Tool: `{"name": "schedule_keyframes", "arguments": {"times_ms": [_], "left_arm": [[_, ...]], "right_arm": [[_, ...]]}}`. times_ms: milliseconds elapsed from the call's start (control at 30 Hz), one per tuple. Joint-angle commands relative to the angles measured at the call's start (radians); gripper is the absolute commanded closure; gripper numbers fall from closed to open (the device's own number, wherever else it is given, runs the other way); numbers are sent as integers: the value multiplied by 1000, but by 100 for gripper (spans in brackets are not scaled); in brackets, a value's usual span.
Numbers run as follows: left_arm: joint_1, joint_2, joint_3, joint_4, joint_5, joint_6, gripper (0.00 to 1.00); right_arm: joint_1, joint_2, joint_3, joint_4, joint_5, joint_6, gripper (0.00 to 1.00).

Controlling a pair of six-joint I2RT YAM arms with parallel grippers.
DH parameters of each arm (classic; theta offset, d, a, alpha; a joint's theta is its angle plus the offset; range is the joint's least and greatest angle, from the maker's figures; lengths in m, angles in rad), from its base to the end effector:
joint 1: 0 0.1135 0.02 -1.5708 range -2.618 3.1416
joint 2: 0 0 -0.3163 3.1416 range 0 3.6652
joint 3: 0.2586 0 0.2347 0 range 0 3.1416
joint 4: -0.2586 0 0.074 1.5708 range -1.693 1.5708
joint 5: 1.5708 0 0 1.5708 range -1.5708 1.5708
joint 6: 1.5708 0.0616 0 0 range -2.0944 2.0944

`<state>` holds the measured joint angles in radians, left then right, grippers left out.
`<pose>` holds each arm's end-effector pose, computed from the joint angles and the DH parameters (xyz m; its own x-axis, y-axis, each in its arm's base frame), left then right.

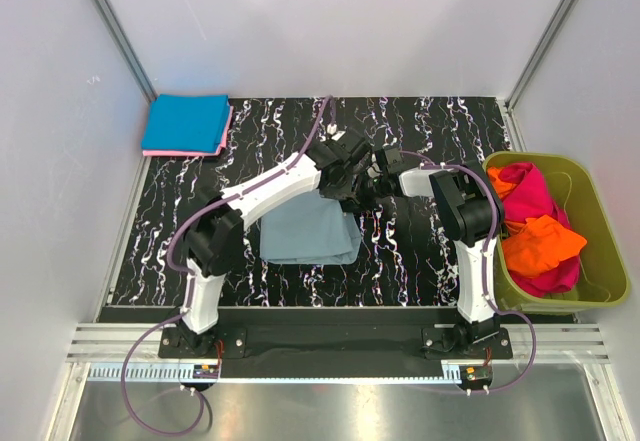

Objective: Fold and stack the t-shirts
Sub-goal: Fold the tshirt

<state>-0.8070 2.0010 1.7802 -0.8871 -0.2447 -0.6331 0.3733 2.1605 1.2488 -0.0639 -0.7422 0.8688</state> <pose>0.3194 -0.3119 0.2902 -0.8692 0.0777 -0.4882 0.1384 0.9863 -0.0894 0.4031 0.2026 0.1349 -0.9725 0.2235 0.0653 0.1873 0.5845 0.7895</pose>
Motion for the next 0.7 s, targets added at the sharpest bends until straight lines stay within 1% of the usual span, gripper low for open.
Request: {"name": "schedule_keyframes", "arguments": {"times_ms": [0, 400, 467, 533, 567, 600, 667], "left_arm": [[-6, 31, 28, 31, 41, -2, 100], [-8, 53, 24, 46, 73, 26, 100], [-8, 58, 22, 50, 76, 33, 98], [-6, 59, 18, 57, 85, 38, 92], [-4, 61, 18, 60, 94, 50, 89], [-3, 59, 13, 69, 119, 58, 78], [3, 26, -7, 103, 151, 84, 67]], "right_arm": [[10, 16, -20, -62, 124, -30, 100], [9, -37, -12, -66, 106, -21, 100], [7, -63, -6, -88, 122, -19, 98], [-5, -82, 11, -137, 138, -48, 97], [-11, -91, 43, -208, 156, -66, 96], [-19, -112, 58, -244, 171, -85, 94], [-48, -139, 96, -327, 188, -142, 89]]}}
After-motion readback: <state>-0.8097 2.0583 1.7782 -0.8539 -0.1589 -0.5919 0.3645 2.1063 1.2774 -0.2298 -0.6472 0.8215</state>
